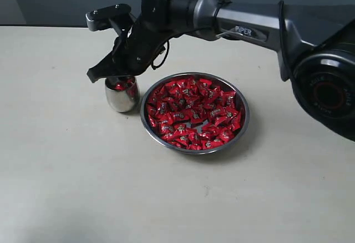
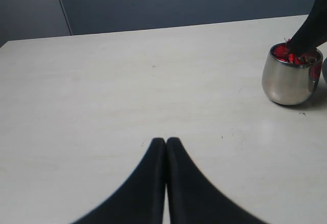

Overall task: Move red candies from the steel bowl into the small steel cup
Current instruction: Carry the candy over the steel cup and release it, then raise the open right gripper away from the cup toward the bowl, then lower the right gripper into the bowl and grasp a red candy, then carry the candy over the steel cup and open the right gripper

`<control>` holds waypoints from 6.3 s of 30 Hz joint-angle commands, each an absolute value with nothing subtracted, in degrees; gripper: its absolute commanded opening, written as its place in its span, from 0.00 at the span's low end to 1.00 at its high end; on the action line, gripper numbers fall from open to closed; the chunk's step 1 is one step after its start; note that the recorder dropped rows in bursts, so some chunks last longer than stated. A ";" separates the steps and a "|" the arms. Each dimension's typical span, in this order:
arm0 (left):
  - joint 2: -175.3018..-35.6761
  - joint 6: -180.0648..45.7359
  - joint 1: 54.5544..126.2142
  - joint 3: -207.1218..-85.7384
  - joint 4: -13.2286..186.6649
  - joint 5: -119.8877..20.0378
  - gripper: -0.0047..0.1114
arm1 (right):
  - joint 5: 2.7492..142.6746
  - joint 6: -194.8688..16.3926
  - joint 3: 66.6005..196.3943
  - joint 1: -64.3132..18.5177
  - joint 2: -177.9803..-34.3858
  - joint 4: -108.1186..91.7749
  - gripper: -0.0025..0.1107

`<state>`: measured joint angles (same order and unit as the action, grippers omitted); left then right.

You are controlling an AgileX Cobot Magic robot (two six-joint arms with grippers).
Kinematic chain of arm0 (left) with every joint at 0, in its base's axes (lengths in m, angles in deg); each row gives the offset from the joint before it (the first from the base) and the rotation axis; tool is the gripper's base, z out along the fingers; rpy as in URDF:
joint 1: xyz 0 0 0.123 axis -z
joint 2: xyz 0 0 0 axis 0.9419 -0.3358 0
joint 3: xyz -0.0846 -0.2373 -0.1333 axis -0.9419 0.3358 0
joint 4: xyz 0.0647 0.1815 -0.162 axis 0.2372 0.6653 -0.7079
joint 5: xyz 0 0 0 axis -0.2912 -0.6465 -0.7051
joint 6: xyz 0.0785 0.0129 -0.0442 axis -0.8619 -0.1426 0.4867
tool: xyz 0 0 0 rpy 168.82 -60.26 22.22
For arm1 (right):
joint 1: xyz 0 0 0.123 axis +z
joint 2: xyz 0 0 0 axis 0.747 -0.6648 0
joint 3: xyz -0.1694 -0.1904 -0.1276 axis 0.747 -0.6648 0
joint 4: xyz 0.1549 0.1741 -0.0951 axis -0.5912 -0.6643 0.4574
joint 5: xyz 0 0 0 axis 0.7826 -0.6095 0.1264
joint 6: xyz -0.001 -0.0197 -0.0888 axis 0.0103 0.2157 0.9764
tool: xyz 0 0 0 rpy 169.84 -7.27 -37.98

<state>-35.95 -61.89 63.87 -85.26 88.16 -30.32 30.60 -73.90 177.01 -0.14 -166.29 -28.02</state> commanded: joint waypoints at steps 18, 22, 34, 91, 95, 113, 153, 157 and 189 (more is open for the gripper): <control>-35.68 -61.83 64.18 -85.74 88.27 -30.69 0.04 | 30.77 -75.09 177.73 -0.30 -161.48 -20.86 0.39; -35.68 -61.83 64.18 -85.74 88.27 -30.69 0.04 | 29.35 -75.29 177.73 -0.30 -159.05 -19.71 0.39; -35.68 -61.83 64.18 -85.74 88.27 -30.69 0.04 | 26.27 -78.08 177.73 -0.30 -160.45 -14.94 0.39; -35.68 -61.83 64.18 -85.74 88.27 -30.69 0.04 | 24.97 -85.75 152.99 -5.24 -153.92 -7.70 0.39; -35.68 -61.83 64.18 -85.74 88.27 -30.69 0.04 | 26.17 -85.66 151.72 -5.24 -153.92 -7.79 0.39; -35.68 -61.83 64.18 -85.74 88.27 -30.69 0.04 | 29.18 -82.17 151.72 -8.72 -157.91 -17.14 0.39; -35.68 -61.83 64.18 -85.74 88.27 -30.69 0.04 | 31.92 -71.53 166.37 -0.67 -152.36 -27.85 0.02; -35.68 -61.83 64.18 -85.74 88.27 -30.69 0.04 | 31.40 -71.55 173.35 0.62 -158.22 -27.98 0.02; -35.68 -61.83 64.18 -85.74 88.27 -30.69 0.04 | 27.69 -72.17 182.31 0.93 -167.66 -22.96 0.36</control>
<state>-35.95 -61.89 63.87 -85.26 88.16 -30.32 28.13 -72.15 181.99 0.96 -169.53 -23.73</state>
